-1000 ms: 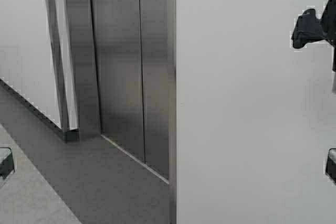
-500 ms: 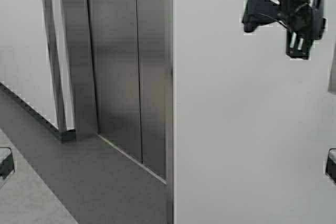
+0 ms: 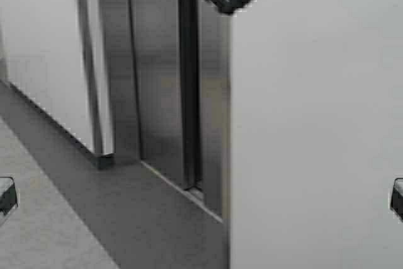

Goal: Navigate to elevator, push the call button, then enter the elevator

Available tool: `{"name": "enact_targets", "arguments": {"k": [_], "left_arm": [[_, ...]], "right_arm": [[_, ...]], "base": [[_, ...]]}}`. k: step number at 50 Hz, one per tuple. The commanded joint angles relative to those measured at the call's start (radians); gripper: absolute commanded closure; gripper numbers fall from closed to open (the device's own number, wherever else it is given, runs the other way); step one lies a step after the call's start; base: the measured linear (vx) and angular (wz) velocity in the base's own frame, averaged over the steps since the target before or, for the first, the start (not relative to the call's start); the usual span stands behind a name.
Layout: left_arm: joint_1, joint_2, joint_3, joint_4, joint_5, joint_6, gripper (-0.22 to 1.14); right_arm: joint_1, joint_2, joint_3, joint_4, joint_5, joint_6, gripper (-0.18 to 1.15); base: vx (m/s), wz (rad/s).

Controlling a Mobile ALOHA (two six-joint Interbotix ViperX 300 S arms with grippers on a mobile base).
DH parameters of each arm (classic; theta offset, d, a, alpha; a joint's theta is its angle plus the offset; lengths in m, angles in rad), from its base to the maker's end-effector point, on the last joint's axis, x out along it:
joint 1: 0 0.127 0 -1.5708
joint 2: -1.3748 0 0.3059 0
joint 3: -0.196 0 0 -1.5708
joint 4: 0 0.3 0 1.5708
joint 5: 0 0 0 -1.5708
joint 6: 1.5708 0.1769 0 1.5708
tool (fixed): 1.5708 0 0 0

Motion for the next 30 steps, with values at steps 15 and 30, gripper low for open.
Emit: {"name": "enact_targets", "arguments": {"k": [15,30], "left_arm": [[0.002,0.034,-0.008,0.0,-0.006,0.011,0.89],[0.002,0.067,-0.009,0.0,-0.006,0.011,0.89]], "right_arm": [[0.002,-0.038,0.026,0.112,-0.224,-0.006,0.91],[-0.008,-0.078,0.026,0.103,-0.218,-0.063,0.91]], "base": [[0.04,0.45],[0.07,0.69]]}}
